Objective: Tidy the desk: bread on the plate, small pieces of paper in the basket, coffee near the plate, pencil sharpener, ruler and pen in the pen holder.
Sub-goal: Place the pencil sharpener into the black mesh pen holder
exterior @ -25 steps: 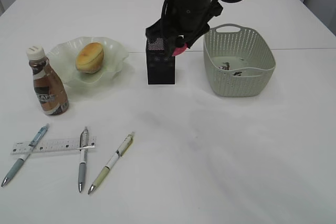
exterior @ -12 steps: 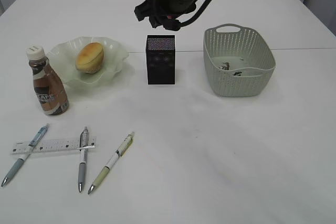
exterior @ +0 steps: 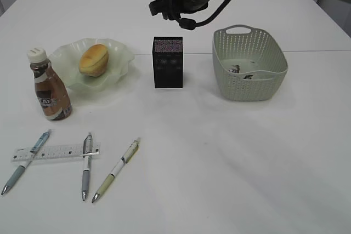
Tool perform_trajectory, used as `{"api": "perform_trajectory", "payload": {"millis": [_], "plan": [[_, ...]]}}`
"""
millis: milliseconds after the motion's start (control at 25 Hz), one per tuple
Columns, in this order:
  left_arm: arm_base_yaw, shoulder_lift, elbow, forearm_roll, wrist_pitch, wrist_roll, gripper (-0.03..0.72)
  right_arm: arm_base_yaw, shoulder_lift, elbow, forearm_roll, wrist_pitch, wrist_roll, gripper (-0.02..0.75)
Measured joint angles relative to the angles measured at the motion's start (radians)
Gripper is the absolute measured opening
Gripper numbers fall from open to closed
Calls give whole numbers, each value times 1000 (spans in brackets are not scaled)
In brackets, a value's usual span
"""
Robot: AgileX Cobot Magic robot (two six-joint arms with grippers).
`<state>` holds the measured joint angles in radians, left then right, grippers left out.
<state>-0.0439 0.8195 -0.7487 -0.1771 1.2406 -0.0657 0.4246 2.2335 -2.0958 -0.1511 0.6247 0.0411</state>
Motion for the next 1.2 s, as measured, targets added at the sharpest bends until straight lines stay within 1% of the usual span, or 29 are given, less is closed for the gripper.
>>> {"api": "perform_trajectory", "payload": {"millis": [720,840,1200], "plan": [[0,0,0,-16,0,0,343,0,125,0,11,-158,2,365],[0,0,0,-33,0,0,343,0,147,0,11,-160,2,365],[0,0,0,-35,0,-1,343,2,158,0,11,-165,2,365]]}}
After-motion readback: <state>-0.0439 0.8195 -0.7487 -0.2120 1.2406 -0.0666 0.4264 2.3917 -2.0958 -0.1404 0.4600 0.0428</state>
